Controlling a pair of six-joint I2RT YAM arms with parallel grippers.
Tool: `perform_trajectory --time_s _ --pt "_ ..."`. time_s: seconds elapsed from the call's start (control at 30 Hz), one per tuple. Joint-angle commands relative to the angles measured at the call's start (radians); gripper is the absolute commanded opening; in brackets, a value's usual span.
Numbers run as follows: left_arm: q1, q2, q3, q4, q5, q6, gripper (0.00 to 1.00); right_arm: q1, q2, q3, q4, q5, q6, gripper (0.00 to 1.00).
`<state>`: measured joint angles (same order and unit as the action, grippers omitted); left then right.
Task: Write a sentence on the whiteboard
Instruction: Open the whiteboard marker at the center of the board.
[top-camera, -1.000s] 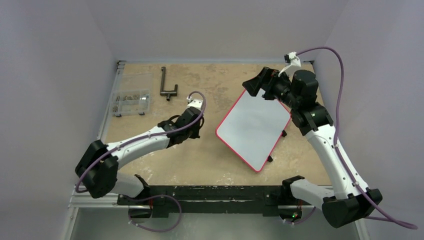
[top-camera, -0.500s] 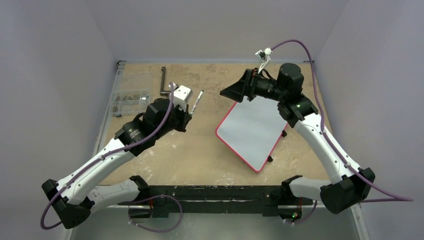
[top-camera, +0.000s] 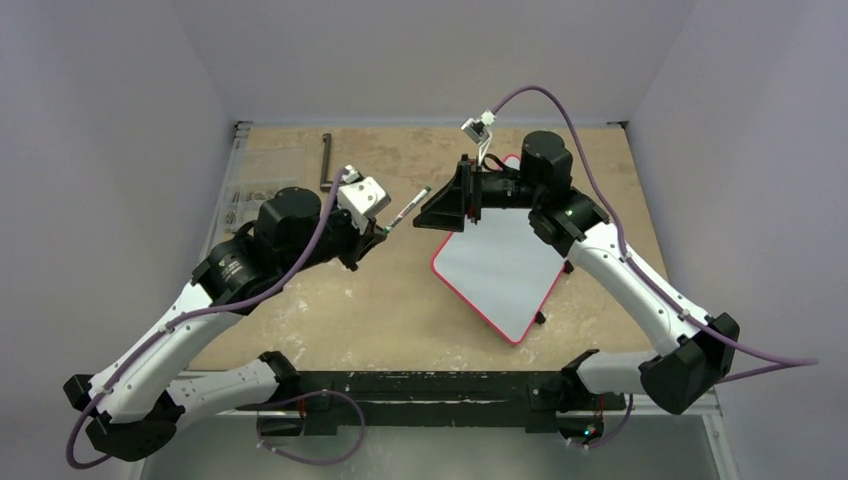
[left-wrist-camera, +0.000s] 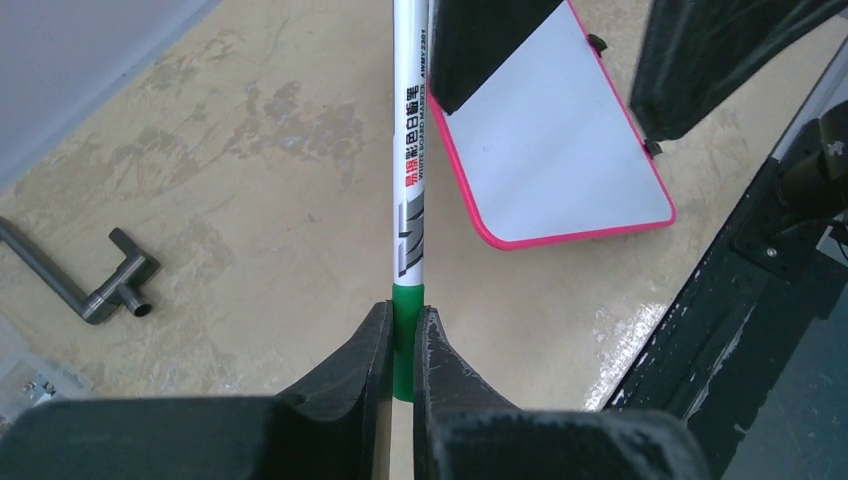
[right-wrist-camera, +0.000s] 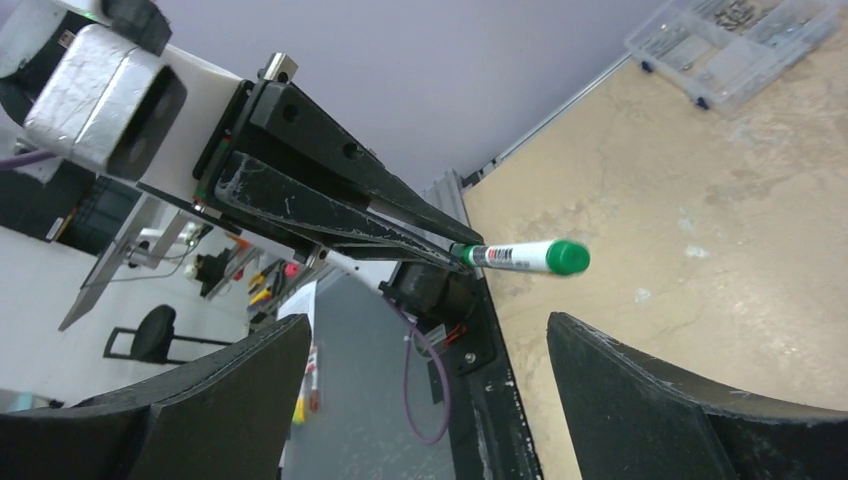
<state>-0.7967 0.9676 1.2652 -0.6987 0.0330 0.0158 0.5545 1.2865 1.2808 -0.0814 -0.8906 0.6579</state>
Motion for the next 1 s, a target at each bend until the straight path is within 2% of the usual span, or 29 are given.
perform_trajectory --time_s 0.0,0.67,0.83,0.97 --pt "-0.010 -0.023 0.049 -0.022 0.088 0.085 0.00 0.032 0.014 0.047 0.035 -0.020 0.020 0.86" --pt "-0.027 -0.027 0.032 -0.011 0.119 0.119 0.00 0.161 0.103 0.053 0.037 0.037 0.060 0.38" --pt "-0.029 -0.044 0.017 -0.010 0.133 0.127 0.00 0.166 0.106 0.046 0.049 0.041 0.064 0.35" --pt "-0.031 -0.053 0.008 -0.010 0.150 0.136 0.00 0.166 0.106 0.046 0.052 0.050 0.067 0.45"
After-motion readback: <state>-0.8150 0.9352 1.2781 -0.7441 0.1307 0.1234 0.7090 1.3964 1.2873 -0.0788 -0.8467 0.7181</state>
